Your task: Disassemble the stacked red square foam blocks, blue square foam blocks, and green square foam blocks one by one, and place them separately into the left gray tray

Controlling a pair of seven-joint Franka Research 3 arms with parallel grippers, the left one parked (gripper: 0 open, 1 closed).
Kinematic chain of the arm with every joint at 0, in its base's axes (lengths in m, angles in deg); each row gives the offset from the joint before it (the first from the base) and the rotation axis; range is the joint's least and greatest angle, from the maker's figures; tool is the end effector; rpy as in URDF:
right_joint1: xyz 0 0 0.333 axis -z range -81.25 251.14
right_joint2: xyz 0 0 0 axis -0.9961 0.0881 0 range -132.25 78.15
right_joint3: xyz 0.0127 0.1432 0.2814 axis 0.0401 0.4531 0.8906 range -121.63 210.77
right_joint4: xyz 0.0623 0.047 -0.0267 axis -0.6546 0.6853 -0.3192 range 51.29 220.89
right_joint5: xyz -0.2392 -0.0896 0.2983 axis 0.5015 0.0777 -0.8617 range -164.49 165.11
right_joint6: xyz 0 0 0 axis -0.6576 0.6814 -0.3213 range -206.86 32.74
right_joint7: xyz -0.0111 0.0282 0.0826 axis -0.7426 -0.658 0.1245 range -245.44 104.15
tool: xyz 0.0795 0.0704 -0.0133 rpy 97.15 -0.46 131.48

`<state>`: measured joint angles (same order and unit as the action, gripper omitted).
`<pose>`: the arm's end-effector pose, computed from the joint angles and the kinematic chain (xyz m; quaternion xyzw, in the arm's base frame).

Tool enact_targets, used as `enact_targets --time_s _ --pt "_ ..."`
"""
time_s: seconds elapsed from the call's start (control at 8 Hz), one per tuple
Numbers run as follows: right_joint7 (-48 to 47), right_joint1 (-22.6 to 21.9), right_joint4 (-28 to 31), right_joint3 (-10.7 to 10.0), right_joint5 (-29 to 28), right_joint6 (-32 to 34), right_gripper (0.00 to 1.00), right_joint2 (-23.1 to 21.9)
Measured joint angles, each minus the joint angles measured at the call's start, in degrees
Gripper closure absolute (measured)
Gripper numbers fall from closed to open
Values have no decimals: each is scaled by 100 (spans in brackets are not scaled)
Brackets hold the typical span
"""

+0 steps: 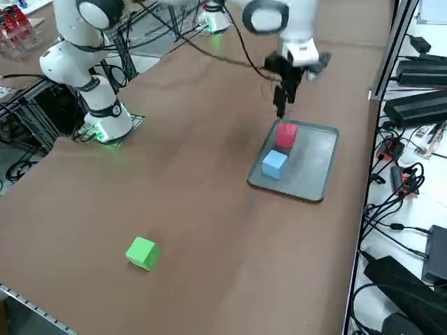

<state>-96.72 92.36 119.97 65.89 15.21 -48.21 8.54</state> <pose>0.7115 0.0947 0.3881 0.9949 -0.0967 -0.0145 0.0231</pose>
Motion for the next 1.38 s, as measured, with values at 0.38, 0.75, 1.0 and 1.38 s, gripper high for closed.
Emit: enact_targets --time_s 0.38,0.75,1.0,1.38 --pt "-490 638 21 -46 -270 1165 0 -697" --pt "-1282 1607 65 -123 -247 1766 0 -750" --pt "-1182 2608 133 -171 -231 1787 0 -710" --pt "478 3941 275 -183 -228 1242 0 -420"
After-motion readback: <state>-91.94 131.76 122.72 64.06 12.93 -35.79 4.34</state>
